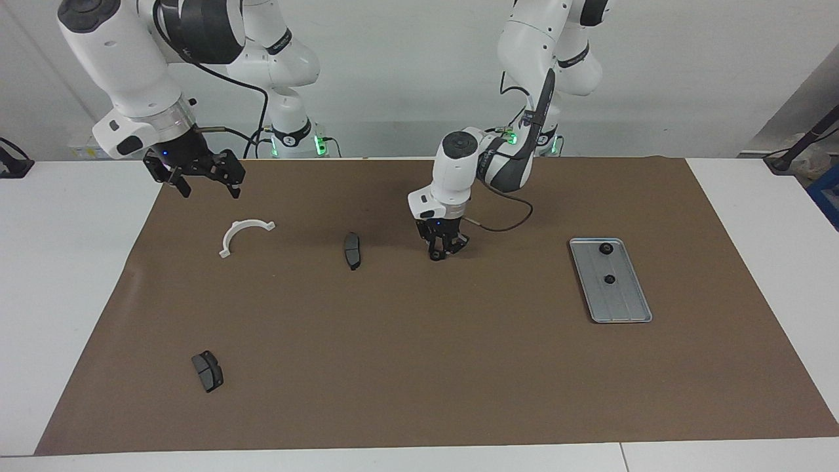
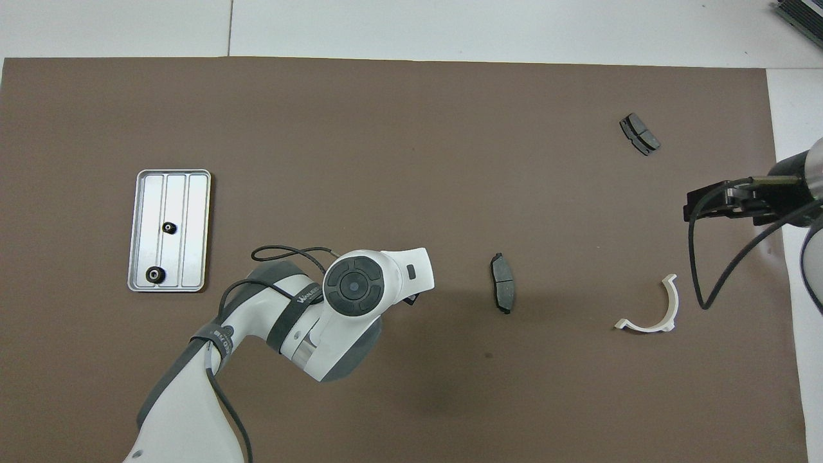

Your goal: Pick bearing gear from pile to tray

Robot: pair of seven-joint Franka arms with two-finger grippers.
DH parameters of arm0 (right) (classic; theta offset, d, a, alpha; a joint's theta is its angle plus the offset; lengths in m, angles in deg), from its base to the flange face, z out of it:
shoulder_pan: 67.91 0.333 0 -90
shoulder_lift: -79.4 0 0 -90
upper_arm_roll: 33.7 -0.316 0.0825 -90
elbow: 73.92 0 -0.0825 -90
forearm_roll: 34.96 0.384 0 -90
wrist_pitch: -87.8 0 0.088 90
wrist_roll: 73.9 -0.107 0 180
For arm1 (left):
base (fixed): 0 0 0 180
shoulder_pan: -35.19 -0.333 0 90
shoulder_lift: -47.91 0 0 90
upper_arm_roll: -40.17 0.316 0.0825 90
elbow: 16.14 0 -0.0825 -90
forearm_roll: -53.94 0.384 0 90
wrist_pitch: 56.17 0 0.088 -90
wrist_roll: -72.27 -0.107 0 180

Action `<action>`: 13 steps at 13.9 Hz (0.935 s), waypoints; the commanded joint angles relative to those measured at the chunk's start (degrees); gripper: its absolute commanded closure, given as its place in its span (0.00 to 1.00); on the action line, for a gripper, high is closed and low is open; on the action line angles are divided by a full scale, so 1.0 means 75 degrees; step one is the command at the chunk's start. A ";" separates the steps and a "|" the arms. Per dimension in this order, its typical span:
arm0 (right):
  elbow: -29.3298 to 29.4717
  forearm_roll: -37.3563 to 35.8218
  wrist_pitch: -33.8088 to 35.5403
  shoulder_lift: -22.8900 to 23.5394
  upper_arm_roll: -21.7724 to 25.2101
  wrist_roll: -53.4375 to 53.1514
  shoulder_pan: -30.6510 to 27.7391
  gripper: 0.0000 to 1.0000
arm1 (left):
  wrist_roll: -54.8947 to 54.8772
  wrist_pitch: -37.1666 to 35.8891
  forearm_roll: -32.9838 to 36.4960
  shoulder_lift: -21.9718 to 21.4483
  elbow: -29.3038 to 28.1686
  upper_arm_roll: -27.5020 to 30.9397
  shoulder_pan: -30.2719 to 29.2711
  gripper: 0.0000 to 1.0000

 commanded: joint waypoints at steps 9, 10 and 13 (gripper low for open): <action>-0.0017 0.0054 0.0038 -0.0074 -0.0049 0.0123 -0.0074 0.00 | -0.0042 -0.0189 -0.0016 -0.0066 0.0130 0.0119 -0.0010 0.98; -0.0029 0.0054 0.0037 -0.0074 -0.0049 0.0112 -0.0074 0.00 | -0.0053 -0.0294 -0.0028 -0.0042 0.0293 0.0119 -0.0045 0.98; -0.0029 0.0054 -0.0021 -0.0074 -0.0049 0.0112 -0.0086 0.00 | -0.0065 -0.0844 -0.0016 -0.0007 0.0832 0.0131 -0.0618 0.98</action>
